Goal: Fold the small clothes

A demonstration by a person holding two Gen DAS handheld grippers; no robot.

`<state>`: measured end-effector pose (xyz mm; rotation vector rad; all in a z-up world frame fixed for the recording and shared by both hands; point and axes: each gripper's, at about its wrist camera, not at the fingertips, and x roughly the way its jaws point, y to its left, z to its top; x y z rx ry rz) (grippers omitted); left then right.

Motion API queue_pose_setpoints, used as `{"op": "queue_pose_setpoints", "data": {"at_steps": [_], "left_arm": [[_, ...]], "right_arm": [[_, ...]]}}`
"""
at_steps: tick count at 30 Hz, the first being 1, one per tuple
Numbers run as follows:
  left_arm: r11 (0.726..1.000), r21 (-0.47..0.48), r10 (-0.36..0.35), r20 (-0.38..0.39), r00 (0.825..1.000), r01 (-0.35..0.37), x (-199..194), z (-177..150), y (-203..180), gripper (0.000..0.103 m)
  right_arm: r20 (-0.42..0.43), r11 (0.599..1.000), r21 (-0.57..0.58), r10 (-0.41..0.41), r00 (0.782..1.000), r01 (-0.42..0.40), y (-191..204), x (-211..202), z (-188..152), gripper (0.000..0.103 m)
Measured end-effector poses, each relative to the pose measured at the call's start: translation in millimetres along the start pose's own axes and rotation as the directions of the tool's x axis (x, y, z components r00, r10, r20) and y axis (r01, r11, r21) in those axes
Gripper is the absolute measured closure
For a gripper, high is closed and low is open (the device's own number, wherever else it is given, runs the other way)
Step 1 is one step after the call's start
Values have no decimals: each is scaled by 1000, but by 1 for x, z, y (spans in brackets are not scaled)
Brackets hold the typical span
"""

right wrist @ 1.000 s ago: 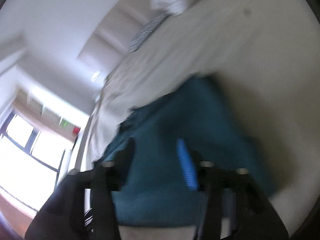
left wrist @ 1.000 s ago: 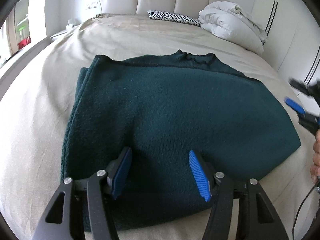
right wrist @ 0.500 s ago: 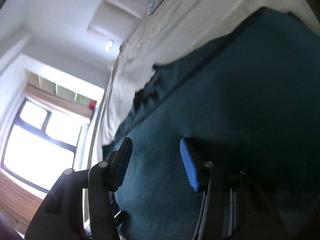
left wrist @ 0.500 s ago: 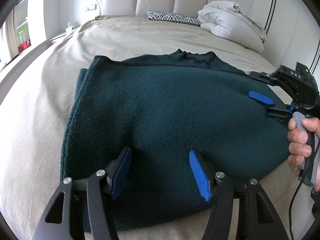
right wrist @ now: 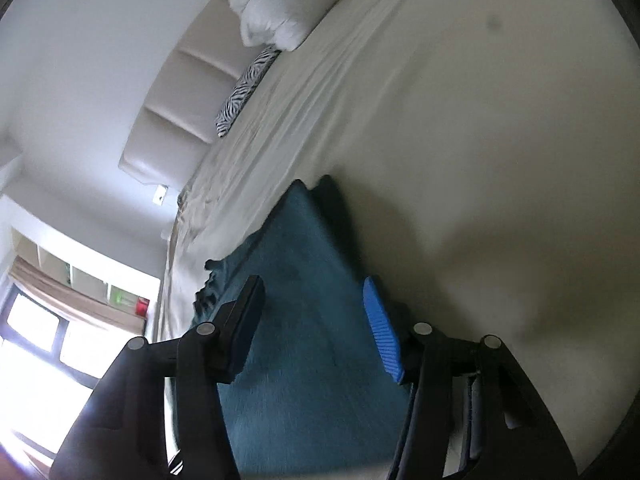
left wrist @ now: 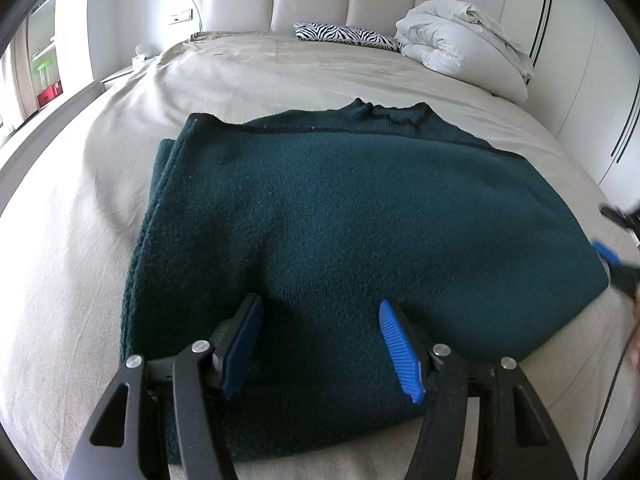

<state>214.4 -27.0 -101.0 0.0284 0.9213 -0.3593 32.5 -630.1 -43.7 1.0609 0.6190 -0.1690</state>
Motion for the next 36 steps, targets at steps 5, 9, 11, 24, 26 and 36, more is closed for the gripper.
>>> {"op": "queue_pose_setpoints", "data": {"at_steps": [5,9,11,24,26,36], "left_arm": [[994,-91,-63,20,998,65,-23,12,2,39],[991,-87,-102,25,995,103,-24,26,-8,33],[988,-99,-120,17,993,121,-18,31,-10,33],[970,-185,-168,-49,985,156,19,44,-3,30],[964,-205,-185,-44,982,173,21,44,1,30],[948,-237,-226,-33,974,212,23,43,12,29]], "right_arm": [[-14,993,107,51,999,-50,-13,-39,-37,44],[-48,984,175,29,998,-20,-18,-40,-57,40],[-59,977,214,-5,998,18,-22,-37,-63,42],[-36,928,364,94,995,-75,-14,17,-71,40],[-28,930,360,96,995,-80,-5,25,-70,40],[2,948,308,76,997,-73,27,71,-67,44]]}}
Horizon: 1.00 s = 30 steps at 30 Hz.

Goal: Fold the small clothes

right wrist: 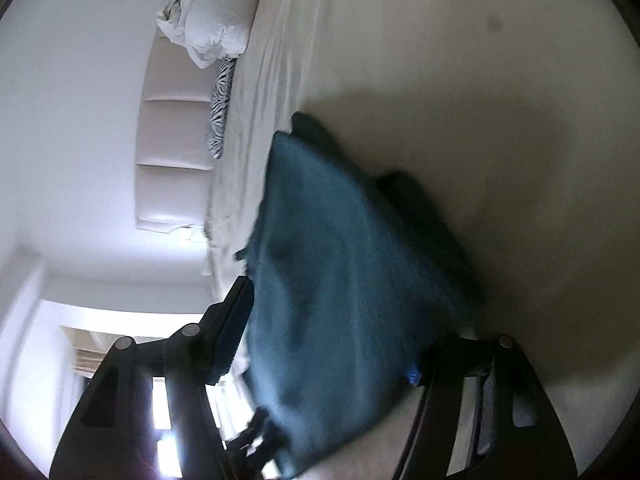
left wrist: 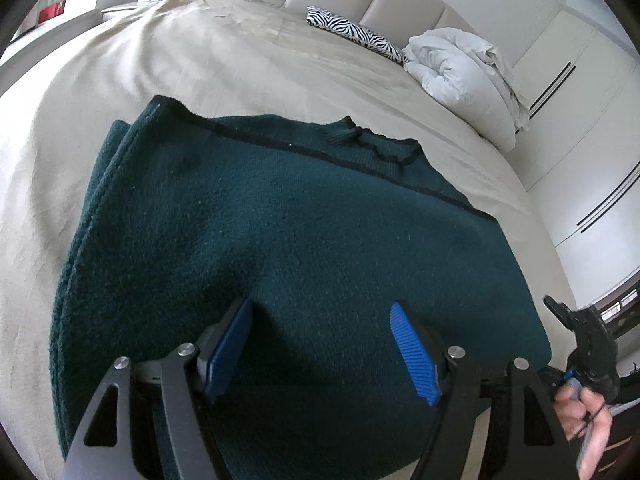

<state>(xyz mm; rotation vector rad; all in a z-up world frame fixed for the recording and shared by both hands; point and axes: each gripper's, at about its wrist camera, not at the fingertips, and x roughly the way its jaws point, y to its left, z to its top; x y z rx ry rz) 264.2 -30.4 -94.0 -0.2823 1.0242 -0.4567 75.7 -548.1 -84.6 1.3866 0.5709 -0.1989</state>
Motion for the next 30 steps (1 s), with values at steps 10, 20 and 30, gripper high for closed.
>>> {"op": "queue_pose_setpoints", "data": {"at_steps": [10,20,30], "left_arm": [[1000,10,-27,9,1000,27,1,-2,5,29],[959,-179,-215,35,976,218,-14,8,40,31],[798,-411,-436,113,893,441,-25,16,83,21]], "right_arm": [[5,993,-96,-65,998,65,11,45,20,85],[61,909,-393,-126,990,140,103,62,-27,91],[-151,404,-915,-291,945,-22,154,133,-209,91]]}}
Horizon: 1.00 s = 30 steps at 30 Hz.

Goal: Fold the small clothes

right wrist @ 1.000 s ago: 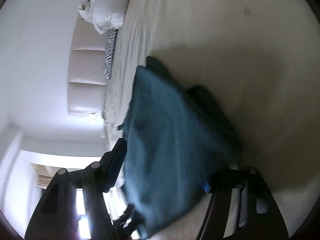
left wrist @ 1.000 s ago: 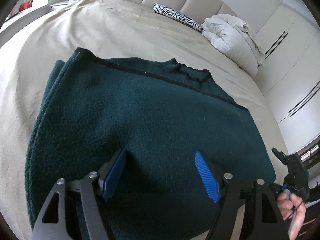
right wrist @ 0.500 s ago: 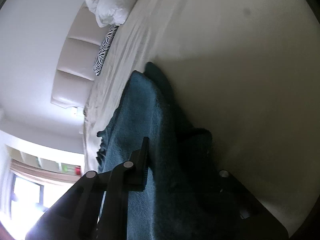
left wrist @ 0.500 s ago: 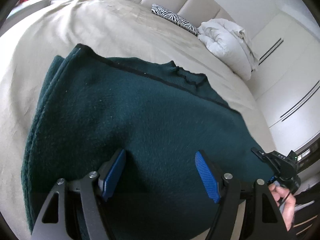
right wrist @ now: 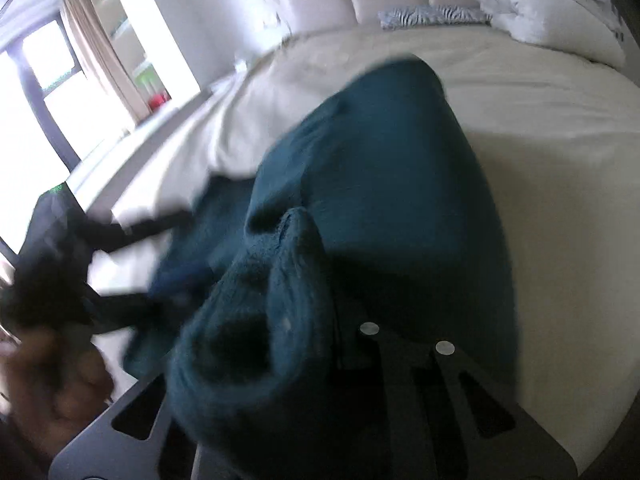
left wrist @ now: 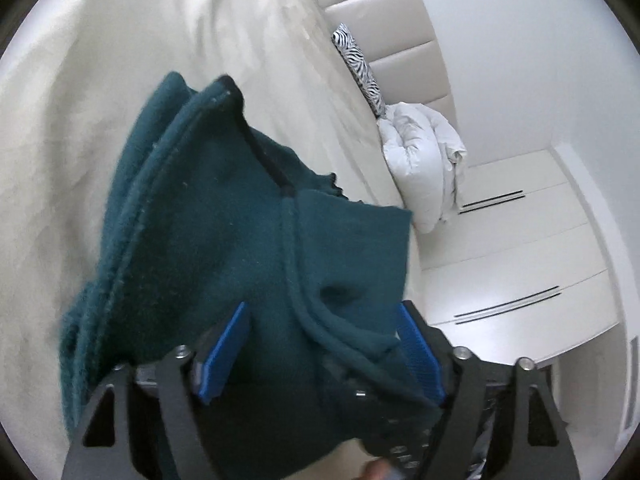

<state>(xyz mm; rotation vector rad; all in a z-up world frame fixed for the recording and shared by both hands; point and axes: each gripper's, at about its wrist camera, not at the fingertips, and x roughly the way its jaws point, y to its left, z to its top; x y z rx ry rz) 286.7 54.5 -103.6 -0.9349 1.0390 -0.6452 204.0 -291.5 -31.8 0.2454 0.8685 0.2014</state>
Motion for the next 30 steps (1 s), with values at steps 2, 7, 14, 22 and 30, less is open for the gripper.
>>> {"op": "queue_pose_setpoints", "data": {"at_steps": [2,7,14,22,30], "left_arm": [[1000,-4,-6,-5,1000,6,4,1,-4,11],[998,-24,57,-43,997,-58,24,10,-18,5],[982,63,184,-199,963,-175,64,22,-35,48],[979,96,197,-246,949,-178,67,30,-30,91],[979,132,176,-189,966,-153,29,49,-36,91]], "right_arm": [[25,1000,-21,-18,1000,19,2,-2,-3,91],[72,969,-218,-105,992,118,24,-9,-12,91],[148,867,-450,-166,975,216,51,-13,-30,91],[157,823,-536,-121,980,187,41,-42,-55,87],[211,793,-583,-66,975,180,62,-75,-74,92]]}}
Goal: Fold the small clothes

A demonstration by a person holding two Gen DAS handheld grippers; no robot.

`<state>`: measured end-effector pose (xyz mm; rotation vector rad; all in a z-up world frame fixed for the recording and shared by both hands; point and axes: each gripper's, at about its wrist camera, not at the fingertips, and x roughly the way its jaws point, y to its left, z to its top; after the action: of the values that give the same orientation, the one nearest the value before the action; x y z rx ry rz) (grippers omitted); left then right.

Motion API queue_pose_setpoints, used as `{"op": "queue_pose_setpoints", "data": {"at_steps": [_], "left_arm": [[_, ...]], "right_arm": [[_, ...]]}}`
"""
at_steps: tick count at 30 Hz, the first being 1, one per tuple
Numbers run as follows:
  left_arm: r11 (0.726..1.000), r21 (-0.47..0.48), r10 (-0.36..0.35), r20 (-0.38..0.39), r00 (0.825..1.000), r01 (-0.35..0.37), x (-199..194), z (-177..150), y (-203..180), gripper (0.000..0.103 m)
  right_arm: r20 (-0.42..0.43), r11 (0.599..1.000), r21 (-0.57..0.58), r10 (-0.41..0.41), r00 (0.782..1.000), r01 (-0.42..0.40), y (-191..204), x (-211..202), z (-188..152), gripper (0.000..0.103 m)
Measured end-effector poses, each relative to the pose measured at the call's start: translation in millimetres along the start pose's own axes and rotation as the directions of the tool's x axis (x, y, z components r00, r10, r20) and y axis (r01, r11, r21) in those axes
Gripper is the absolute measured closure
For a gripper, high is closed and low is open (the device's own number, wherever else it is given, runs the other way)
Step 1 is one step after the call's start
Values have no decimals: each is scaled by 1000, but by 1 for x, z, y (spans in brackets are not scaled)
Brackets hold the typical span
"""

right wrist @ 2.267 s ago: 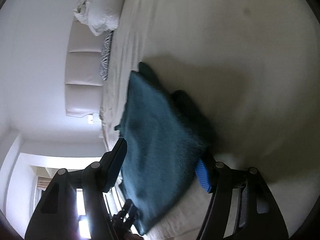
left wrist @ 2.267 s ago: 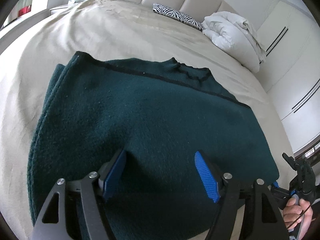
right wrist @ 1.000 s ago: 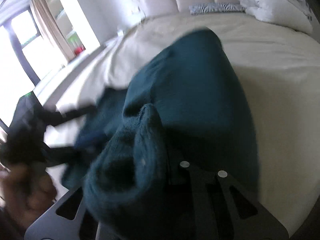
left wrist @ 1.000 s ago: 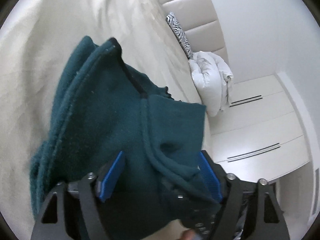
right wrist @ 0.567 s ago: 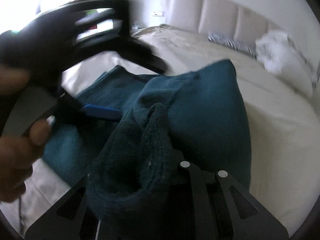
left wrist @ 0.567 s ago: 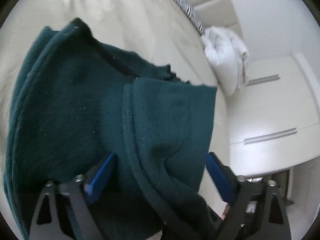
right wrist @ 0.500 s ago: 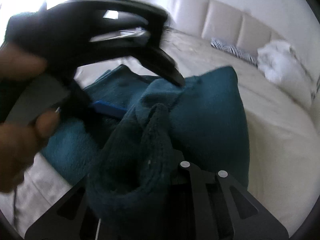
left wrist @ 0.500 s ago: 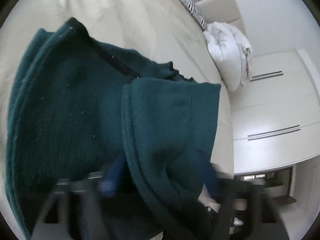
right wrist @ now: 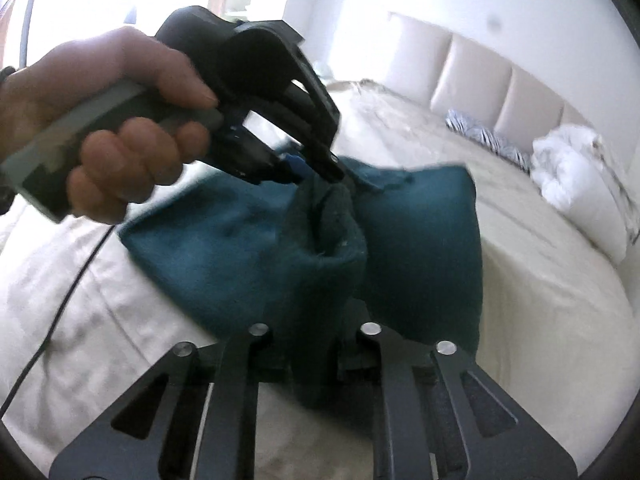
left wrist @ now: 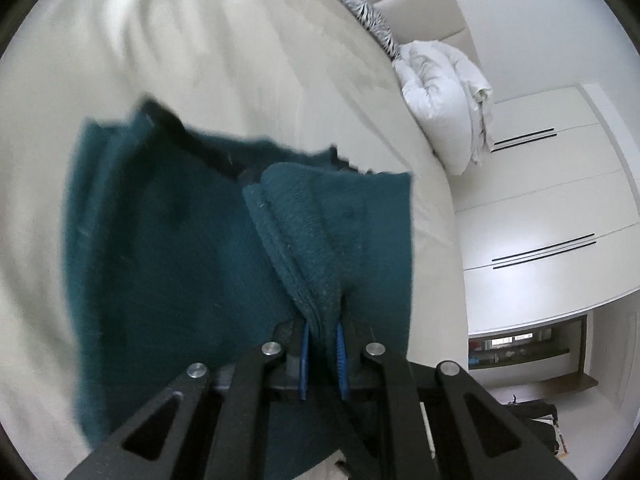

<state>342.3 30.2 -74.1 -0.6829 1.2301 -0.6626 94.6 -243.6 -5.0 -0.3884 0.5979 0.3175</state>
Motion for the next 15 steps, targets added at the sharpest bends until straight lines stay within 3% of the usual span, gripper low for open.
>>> {"op": "queue_pose_setpoints", "data": {"at_steps": [9,13,15], "left_arm": [[993,32,108,46,993,-110,-58,13,38,91],[989,13,145,39,989,-145,-49,7,62,91],[993,-8,116,45,992,-116,-46,4,72,90]], "right_arm": [[29,990,-78,123,992,-120,48,8,26,94],[-62,982,-34,185,981,-187,57,30,15,94],[-85,981,3,195,977,-196,53,33,8,90]]}}
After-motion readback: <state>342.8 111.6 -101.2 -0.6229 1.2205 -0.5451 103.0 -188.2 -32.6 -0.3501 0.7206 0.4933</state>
